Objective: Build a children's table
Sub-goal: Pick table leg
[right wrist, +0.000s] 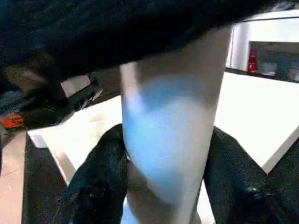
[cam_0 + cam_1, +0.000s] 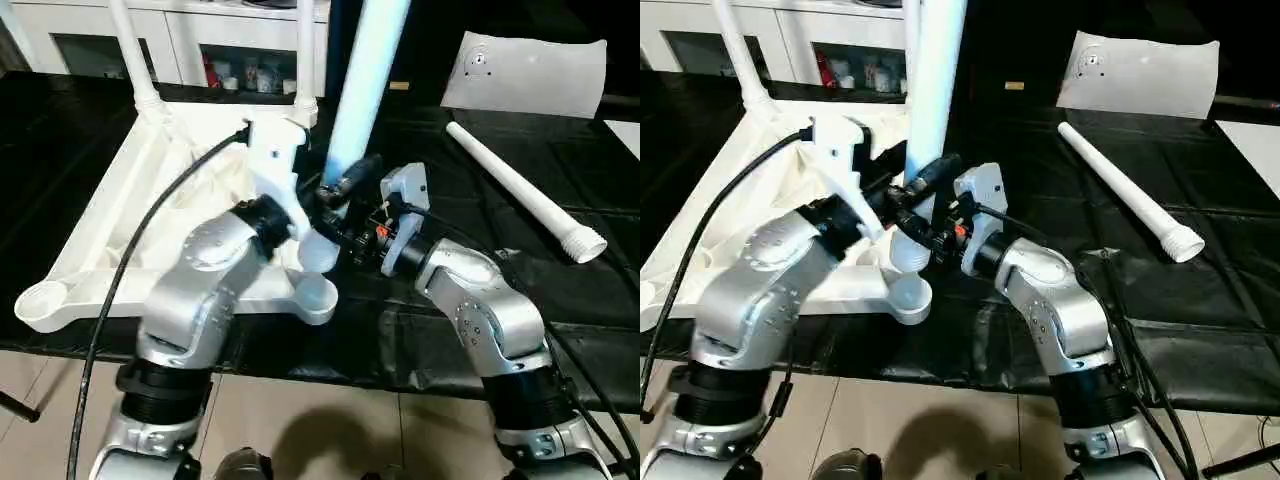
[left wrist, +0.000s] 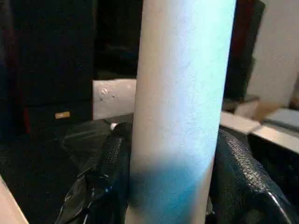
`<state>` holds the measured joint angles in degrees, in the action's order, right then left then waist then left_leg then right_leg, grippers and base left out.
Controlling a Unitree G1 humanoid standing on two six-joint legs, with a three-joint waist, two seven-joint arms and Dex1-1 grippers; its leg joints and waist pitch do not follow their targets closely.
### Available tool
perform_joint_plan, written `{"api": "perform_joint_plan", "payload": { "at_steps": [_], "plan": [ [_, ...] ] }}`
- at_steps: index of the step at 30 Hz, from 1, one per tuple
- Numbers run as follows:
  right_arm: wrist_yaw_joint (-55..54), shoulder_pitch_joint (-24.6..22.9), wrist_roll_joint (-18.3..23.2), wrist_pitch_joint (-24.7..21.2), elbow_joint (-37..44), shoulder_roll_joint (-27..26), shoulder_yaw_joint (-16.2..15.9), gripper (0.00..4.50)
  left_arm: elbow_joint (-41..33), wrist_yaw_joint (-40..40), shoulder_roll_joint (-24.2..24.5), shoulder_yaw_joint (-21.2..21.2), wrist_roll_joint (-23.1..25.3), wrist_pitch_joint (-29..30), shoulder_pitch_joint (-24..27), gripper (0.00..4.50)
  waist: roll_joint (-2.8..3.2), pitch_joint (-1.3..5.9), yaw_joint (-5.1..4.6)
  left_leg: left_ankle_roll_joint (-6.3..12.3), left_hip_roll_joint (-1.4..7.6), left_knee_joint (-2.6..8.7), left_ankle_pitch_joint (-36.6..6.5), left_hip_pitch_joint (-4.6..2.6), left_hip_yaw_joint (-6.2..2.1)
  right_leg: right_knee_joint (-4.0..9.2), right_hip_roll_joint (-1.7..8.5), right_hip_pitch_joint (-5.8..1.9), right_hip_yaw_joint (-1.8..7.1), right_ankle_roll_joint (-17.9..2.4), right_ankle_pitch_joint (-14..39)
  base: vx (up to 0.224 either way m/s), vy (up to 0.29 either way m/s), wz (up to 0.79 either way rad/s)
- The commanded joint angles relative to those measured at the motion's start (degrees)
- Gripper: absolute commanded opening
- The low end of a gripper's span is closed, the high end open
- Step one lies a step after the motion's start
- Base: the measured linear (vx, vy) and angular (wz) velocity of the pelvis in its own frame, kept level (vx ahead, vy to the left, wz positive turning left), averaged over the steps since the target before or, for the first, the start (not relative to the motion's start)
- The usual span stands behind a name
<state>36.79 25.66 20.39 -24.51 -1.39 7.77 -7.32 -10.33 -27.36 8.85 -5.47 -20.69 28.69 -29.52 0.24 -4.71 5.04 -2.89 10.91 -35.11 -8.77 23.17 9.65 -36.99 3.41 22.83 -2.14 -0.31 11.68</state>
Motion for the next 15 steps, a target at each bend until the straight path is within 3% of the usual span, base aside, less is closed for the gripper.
{"api": "perform_joint_plan", "payload": {
  "at_steps": [1,14,15],
  "plan": [
    [0.25,0.08,0.40,-0.09,0.90,0.34,0.02,1.88,0.39,-2.63,0.43,-1.73,-1.01,0.04,-0.84,1.97,-0.19,4.91,-0.22,-1.95,1.62,4.16,-12.78,-1.52,-0.43,5.15,3.64,-2.15,2.26,-7.75,12.15,0.000,0.000,0.00],
    [-0.42,0.28,-0.16,-1.06,1.23,0.79,0.05,1.88,1.92,-1.09,-0.47,-0.30,-0.70,0.74,-1.85,1.86,-0.14,4.94,-0.20,-2.01,1.66,4.10,-12.25,-1.54,-0.38,5.03,3.64,-2.26,2.27,-8.60,10.67,0.000,0.000,0.00],
    [-0.16,0.38,0.44,-1.58,1.24,0.74,0.23,2.23,2.30,-0.66,-0.67,0.01,-0.71,0.85,-2.12,1.86,-0.17,4.90,-0.20,-2.02,1.64,4.12,-12.56,-1.56,-0.36,5.07,3.63,-2.25,2.28,-8.55,11.10,0.000,0.000,0.00]
  ]
}}
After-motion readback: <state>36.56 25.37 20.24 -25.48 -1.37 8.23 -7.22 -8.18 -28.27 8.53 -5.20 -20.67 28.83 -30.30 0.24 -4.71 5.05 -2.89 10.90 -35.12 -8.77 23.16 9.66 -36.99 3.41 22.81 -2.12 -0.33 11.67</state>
